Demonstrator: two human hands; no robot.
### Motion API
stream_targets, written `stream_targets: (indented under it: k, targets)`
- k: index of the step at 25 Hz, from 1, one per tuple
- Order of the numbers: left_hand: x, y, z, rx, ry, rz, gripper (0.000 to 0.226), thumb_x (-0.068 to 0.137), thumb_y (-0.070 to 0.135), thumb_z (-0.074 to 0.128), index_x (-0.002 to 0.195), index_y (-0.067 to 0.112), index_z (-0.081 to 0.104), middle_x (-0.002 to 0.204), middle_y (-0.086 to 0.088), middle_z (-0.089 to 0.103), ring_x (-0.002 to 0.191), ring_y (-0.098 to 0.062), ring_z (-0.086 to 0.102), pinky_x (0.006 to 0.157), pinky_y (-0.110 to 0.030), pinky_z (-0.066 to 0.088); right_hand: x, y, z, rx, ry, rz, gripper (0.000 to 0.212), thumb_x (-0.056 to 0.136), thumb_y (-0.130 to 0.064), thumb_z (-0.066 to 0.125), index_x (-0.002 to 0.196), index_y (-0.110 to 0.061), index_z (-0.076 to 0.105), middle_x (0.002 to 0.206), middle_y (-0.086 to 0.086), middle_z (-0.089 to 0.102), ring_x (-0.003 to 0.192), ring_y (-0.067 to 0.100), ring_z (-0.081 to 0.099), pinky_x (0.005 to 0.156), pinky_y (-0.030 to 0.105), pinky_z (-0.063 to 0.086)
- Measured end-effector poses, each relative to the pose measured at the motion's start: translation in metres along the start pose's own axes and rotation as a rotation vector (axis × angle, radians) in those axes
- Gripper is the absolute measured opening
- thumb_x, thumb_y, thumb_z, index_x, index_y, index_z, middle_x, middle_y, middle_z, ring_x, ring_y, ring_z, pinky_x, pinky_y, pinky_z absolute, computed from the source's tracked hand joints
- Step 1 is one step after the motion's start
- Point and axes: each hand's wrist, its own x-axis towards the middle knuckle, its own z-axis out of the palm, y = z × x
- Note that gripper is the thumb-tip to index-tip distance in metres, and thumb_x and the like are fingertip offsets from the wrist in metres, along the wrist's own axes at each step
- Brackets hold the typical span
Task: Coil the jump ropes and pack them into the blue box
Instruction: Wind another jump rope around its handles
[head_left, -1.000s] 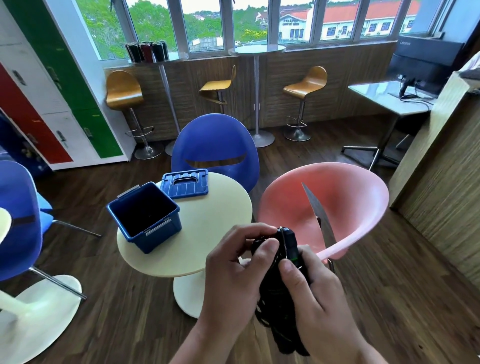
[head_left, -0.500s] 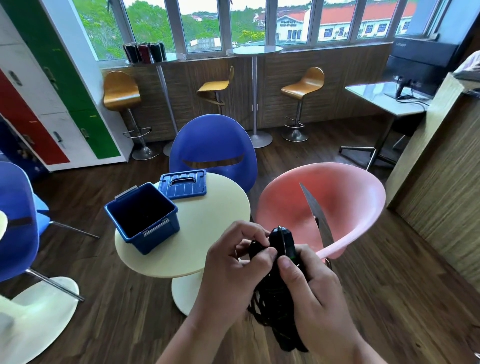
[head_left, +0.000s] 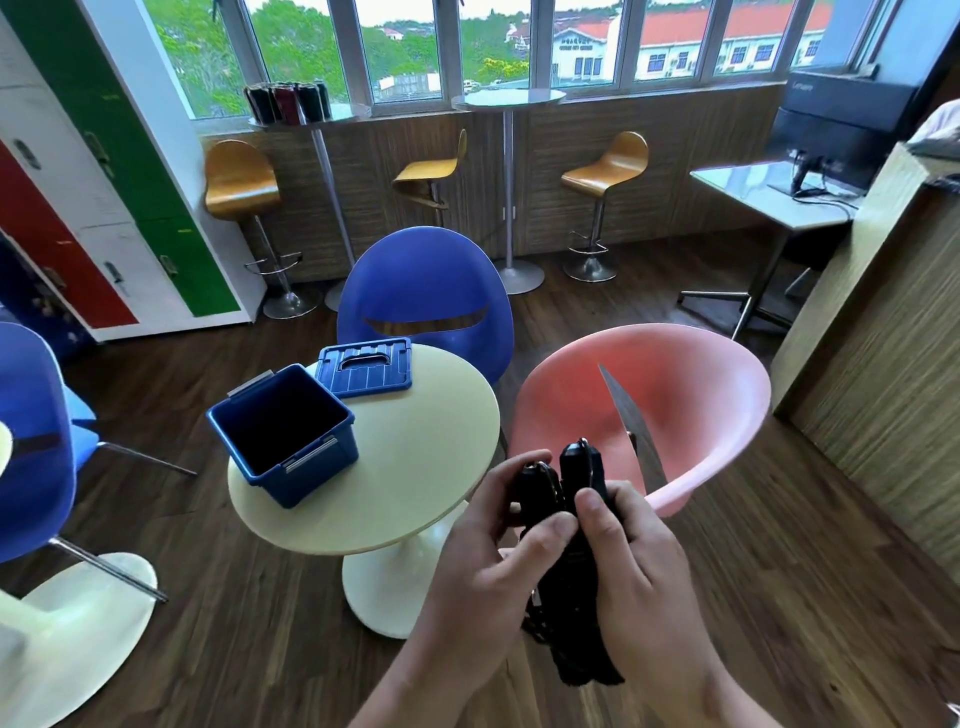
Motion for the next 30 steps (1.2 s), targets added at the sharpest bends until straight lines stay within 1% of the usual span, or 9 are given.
stream_targets:
  k: [4,7,11,15,18,20,24,27,30]
  targets:
    - [0.008,0.006,0.002,-0.106,0.065,-0.116,0.041,0.092,0.042,0.061,0.131,0.030,0.068,0.130,0.000,0.072,0.126,-0.016,0.064,0.108,-0.036,0.047,0.004,0.002,0.000,0.130,-0.002,0.142,0.036,0.093,-0.054,0.055,0.096,-0.021,0.069,0.081,0.015,0.074,0.074,0.034,0.071,0.071,0.056,0.056]
    - [0.013,0.000,0.000,-0.314,0.153,-0.221,0.048,0.087,0.047,0.056,0.130,0.027,0.068,0.123,-0.008,0.075,0.117,-0.020,0.070,0.098,-0.041,0.050,0.010,0.004,-0.002,0.313,0.034,0.267,0.046,0.095,-0.055,0.058,0.100,-0.011,0.070,0.092,0.027,0.074,0.076,0.035,0.070,0.071,0.055,0.056]
    - [0.004,-0.013,0.003,-0.334,0.178,-0.313,0.050,0.086,0.047,0.053,0.121,0.019,0.075,0.120,-0.012,0.076,0.109,-0.026,0.073,0.100,-0.056,0.047,0.021,0.011,-0.010,0.427,0.040,0.299,0.054,0.095,-0.056,0.055,0.113,-0.008,0.068,0.106,0.027,0.074,0.100,0.048,0.070,0.091,0.063,0.053]
    - [0.000,-0.017,0.005,-0.293,0.304,-0.259,0.039,0.089,0.040,0.059,0.107,0.012,0.080,0.102,-0.016,0.079,0.090,-0.027,0.075,0.084,-0.045,0.052,0.033,0.014,-0.023,0.413,-0.151,0.298,0.024,0.101,-0.022,0.052,0.112,-0.018,0.074,0.114,0.018,0.075,0.103,0.030,0.072,0.089,0.052,0.058]
    - [-0.008,-0.007,0.000,-0.209,0.384,-0.214,0.040,0.085,0.045,0.062,0.102,0.014,0.081,0.098,-0.012,0.079,0.088,-0.023,0.075,0.086,-0.045,0.052,0.038,0.014,-0.026,0.390,-0.366,0.274,0.027,0.095,-0.019,0.058,0.118,-0.016,0.071,0.115,0.019,0.074,0.100,0.034,0.071,0.080,0.056,0.061]
    - [-0.021,-0.010,-0.004,-0.171,0.472,-0.242,0.034,0.092,0.039,0.061,0.105,0.014,0.080,0.097,-0.009,0.081,0.091,-0.023,0.077,0.090,-0.052,0.057,0.039,0.020,-0.020,0.387,-0.452,0.289,0.024,0.096,-0.017,0.062,0.119,-0.014,0.070,0.111,0.021,0.075,0.093,0.034,0.073,0.071,0.049,0.062]
    - [-0.054,-0.017,-0.011,-0.260,0.527,-0.220,0.049,0.087,0.043,0.073,0.116,0.004,0.075,0.077,-0.015,0.078,0.074,-0.025,0.076,0.063,-0.037,0.062,0.028,0.038,0.001,0.370,-0.534,0.304,0.023,0.095,-0.009,0.067,0.117,-0.010,0.071,0.102,0.013,0.079,0.084,0.021,0.076,0.059,0.033,0.059]
    - [-0.072,-0.026,-0.024,-0.235,0.551,-0.238,0.043,0.094,0.032,0.069,0.122,0.000,0.070,0.106,-0.027,0.076,0.100,-0.041,0.075,0.078,-0.043,0.064,0.020,0.048,0.018,0.323,-0.582,0.289,0.021,0.095,-0.006,0.067,0.113,-0.013,0.074,0.099,0.006,0.081,0.085,0.015,0.075,0.062,0.024,0.057]
    - [-0.079,-0.031,-0.047,-0.257,0.648,-0.242,0.043,0.084,0.019,0.066,0.123,0.002,0.066,0.112,-0.028,0.074,0.099,-0.041,0.074,0.070,-0.041,0.064,0.020,0.052,0.043,0.253,-0.610,0.277,0.028,0.095,0.000,0.064,0.117,-0.015,0.073,0.104,0.004,0.080,0.097,0.017,0.075,0.074,0.023,0.057]
